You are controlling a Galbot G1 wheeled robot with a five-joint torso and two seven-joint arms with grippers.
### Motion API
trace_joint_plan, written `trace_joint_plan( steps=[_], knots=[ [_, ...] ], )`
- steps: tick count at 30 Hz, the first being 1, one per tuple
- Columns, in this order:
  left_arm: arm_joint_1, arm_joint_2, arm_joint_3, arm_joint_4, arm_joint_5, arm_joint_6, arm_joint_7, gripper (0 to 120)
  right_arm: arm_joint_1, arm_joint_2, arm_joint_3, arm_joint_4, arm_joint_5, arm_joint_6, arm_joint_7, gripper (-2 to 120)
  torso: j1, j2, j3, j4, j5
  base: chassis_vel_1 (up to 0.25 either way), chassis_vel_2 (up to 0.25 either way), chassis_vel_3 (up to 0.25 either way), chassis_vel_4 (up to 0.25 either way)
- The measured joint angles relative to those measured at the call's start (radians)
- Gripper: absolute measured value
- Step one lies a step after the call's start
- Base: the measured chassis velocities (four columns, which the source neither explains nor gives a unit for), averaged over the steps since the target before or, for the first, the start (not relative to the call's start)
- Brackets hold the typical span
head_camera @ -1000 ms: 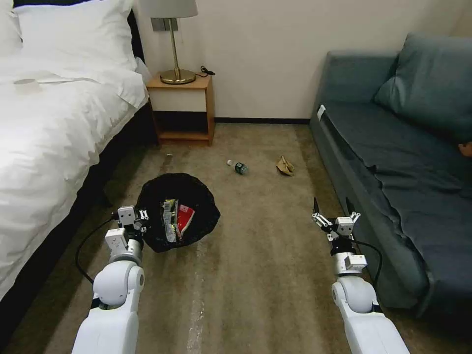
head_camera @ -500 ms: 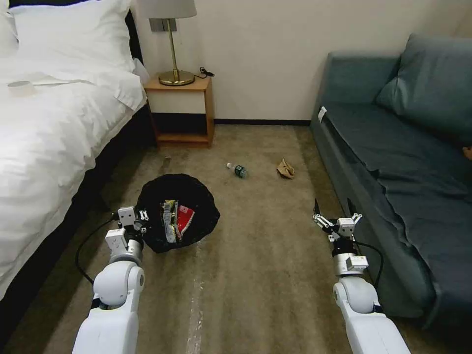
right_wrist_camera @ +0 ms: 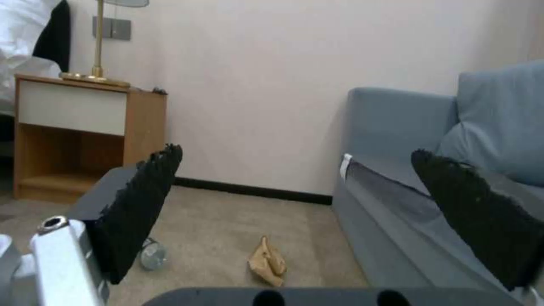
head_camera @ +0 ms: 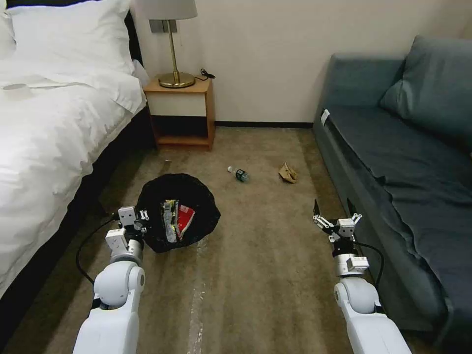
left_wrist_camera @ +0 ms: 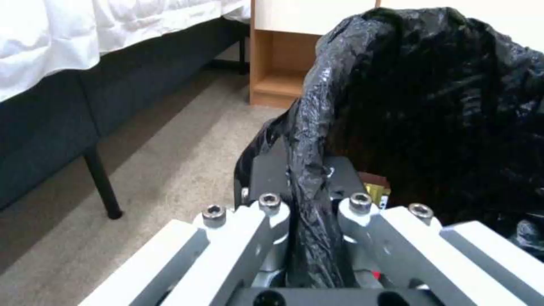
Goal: Pick up the trash bin, then pick up the garbage on the floor and place it into the trash bin.
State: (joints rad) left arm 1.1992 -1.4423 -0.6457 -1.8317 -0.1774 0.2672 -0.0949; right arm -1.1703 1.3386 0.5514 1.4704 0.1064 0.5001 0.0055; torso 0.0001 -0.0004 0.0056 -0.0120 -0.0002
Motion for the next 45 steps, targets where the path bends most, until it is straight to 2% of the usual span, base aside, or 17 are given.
trace_joint_plan(
  steps=[45],
  knots=[
    [-0.002,-0.001,-0.007,-0.001,0.006,-0.002,0.005,5,-0.016,-0.009,-0.012,-0.007,-0.007,0.017,-0.038,100,0.000,0.000,0.000,0.0000,0.0000,-0.081,0.080,0.080,-0.078]
  ],
)
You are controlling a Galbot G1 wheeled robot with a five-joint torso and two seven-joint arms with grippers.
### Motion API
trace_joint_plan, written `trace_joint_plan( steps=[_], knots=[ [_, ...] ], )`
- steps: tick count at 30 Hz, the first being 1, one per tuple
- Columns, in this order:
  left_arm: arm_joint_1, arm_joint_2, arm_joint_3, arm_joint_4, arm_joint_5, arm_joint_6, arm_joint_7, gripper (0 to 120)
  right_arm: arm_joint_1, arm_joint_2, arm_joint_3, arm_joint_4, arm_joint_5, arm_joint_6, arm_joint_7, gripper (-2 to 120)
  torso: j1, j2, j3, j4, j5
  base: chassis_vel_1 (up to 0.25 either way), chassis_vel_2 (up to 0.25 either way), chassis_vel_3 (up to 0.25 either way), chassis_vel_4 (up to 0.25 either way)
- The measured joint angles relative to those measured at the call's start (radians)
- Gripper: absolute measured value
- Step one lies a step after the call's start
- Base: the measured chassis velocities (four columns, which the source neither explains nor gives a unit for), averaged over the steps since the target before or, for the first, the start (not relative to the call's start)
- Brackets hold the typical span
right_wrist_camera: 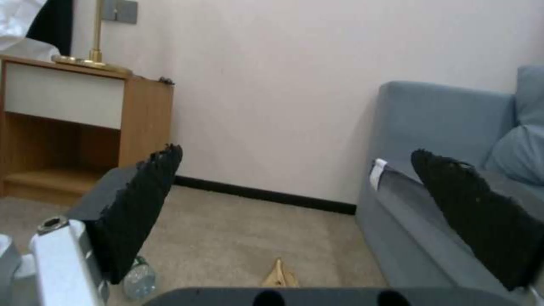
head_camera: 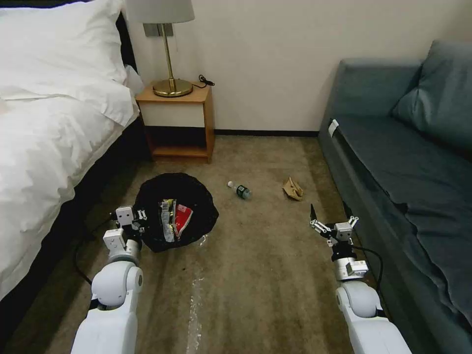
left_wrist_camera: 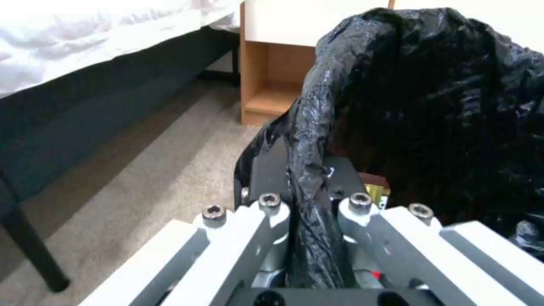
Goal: Pick up the trash bin, then pick up the garbage on the floor and place it into the trash bin.
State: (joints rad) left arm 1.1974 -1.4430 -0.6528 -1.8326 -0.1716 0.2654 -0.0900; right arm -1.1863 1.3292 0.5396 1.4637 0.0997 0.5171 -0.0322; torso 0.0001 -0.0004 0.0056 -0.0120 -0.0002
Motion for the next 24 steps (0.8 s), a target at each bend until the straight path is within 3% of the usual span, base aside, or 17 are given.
trace_joint_plan(
  steps=[24],
  knots=[
    [-0.005,0.005,-0.009,0.003,-0.012,0.002,0.004,5,0.005,-0.005,-0.006,-0.007,-0.009,-0.001,0.000,99,0.000,0.000,0.000,0.0000,0.0001,-0.104,0.109,0.104,-0.105]
  ],
)
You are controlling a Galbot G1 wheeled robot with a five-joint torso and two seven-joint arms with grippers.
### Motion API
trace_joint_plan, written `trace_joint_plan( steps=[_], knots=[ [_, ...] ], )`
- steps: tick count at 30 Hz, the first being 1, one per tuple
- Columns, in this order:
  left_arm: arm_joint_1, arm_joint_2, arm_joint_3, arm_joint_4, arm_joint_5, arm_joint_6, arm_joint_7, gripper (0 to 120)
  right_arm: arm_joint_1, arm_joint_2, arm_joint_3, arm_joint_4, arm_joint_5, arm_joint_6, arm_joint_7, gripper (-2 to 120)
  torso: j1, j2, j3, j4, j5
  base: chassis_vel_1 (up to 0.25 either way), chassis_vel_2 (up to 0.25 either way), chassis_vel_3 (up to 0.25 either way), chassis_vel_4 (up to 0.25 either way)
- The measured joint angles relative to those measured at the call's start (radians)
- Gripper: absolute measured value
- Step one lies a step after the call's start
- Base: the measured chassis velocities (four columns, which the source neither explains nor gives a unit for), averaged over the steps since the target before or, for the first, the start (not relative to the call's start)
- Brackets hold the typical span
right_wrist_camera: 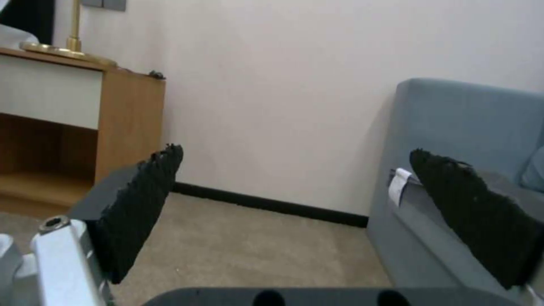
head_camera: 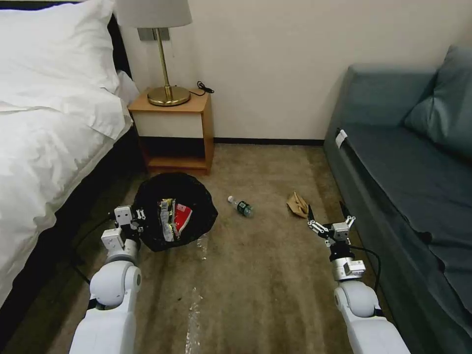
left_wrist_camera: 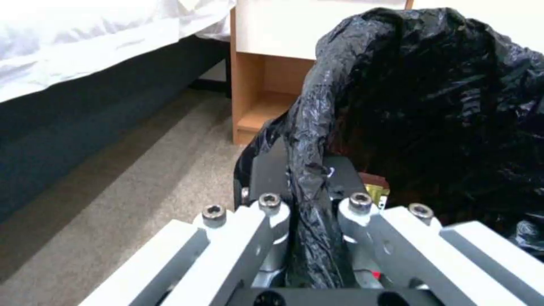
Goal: Pick up the trash bin, then pick up the garbage on the floor and place it into the trash bin.
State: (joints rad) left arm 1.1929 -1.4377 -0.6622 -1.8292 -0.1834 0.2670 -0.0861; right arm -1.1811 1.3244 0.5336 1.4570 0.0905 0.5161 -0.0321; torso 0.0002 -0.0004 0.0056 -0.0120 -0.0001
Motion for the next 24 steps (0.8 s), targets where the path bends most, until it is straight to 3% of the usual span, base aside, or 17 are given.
trace_joint_plan(
  steps=[24],
  knots=[
    [0.018,0.002,-0.005,-0.021,-0.002,0.002,-0.002,5,-0.015,0.003,0.002,-0.004,-0.016,0.022,-0.004,99,0.000,0.000,0.000,-0.0001,-0.0001,-0.113,0.111,0.109,-0.109]
  ],
)
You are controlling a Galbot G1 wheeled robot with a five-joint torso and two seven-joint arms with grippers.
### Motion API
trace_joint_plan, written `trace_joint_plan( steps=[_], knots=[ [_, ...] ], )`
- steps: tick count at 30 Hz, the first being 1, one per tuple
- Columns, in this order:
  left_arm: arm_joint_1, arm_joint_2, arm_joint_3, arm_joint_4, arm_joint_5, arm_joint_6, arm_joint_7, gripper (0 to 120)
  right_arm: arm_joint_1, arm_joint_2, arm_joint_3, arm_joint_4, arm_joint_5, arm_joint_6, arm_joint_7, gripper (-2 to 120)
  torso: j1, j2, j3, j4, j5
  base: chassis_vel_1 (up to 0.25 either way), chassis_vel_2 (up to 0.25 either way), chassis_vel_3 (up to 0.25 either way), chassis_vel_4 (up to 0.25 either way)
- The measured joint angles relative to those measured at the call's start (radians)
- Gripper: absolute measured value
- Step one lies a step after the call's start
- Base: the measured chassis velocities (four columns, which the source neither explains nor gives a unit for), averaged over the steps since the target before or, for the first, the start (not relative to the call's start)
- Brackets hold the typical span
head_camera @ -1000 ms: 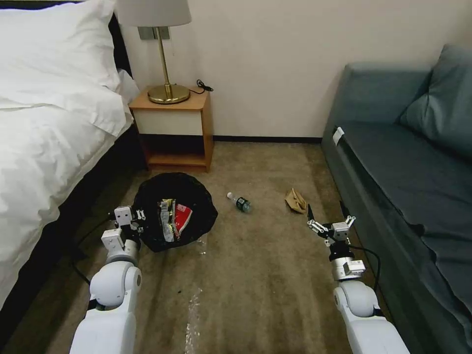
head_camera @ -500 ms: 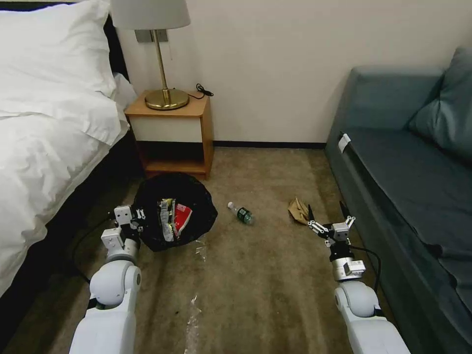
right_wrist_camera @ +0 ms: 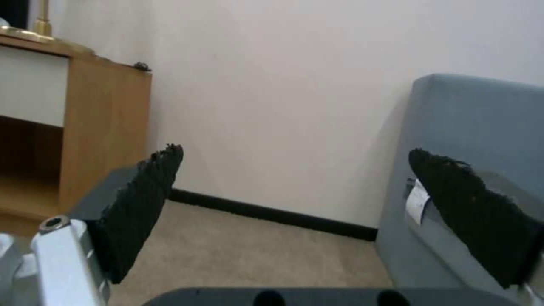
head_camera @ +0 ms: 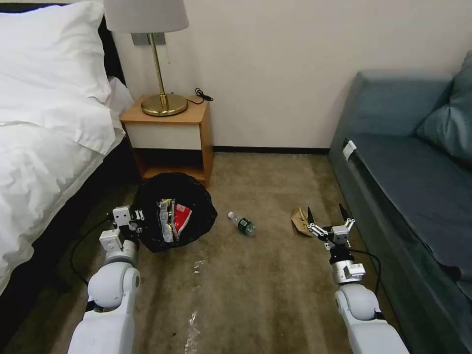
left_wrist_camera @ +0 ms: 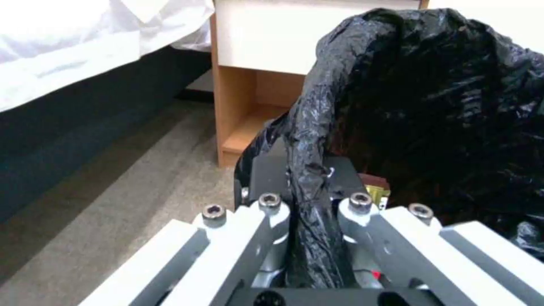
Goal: Pick up the trash bin, then pick up the garbage on the floor and place it into the trash bin.
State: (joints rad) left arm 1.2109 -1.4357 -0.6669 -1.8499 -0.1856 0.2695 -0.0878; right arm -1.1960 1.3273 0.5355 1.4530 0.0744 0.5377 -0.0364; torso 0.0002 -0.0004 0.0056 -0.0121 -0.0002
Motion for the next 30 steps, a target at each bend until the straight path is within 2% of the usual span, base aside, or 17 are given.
trace_joint_plan(
  steps=[11,17,30],
  knots=[
    [0.008,-0.003,-0.003,-0.008,0.000,0.000,0.000,5,0.001,-0.002,-0.002,-0.005,-0.002,0.011,-0.007,99,0.000,0.000,0.000,0.0001,0.0000,-0.105,0.116,0.108,-0.120],
    [0.013,-0.005,-0.003,-0.013,0.002,0.000,0.000,5,0.014,-0.006,-0.016,-0.017,-0.014,0.059,-0.015,99,0.000,0.000,0.000,0.0000,0.0001,-0.113,0.105,0.115,-0.111],
    [0.034,-0.006,-0.009,-0.038,0.006,0.001,-0.001,5,0.053,-0.037,-0.060,-0.013,-0.032,0.054,0.006,100,0.000,0.000,0.000,0.0000,0.0000,-0.008,0.012,0.009,-0.006]
  ],
)
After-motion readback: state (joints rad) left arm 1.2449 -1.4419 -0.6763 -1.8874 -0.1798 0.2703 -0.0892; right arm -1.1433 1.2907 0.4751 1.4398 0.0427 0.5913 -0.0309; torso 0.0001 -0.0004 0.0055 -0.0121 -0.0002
